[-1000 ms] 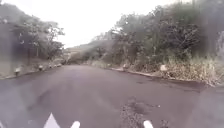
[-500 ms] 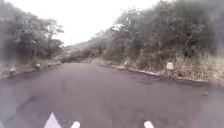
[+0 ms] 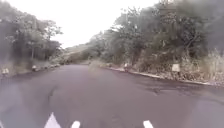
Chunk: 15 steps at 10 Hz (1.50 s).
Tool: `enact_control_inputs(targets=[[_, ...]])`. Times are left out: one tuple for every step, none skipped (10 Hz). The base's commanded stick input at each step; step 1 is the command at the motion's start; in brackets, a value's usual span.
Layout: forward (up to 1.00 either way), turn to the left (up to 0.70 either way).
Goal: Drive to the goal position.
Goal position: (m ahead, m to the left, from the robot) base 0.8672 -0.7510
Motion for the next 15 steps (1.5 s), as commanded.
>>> enact_control_inputs(targets=[[1.0,0.36],[1.0,0.34],[1.0,0.31],[1.0,0.29],[1.0,0.26],[1.0,0.24],[1.0,0.21],[1.0,0.19],[1.0,0.16],[1.0,0.14],[1.0,0.11],[1.0,0.09],[1.0,0.06],[1.0,0.04],[1.0,0.01]])
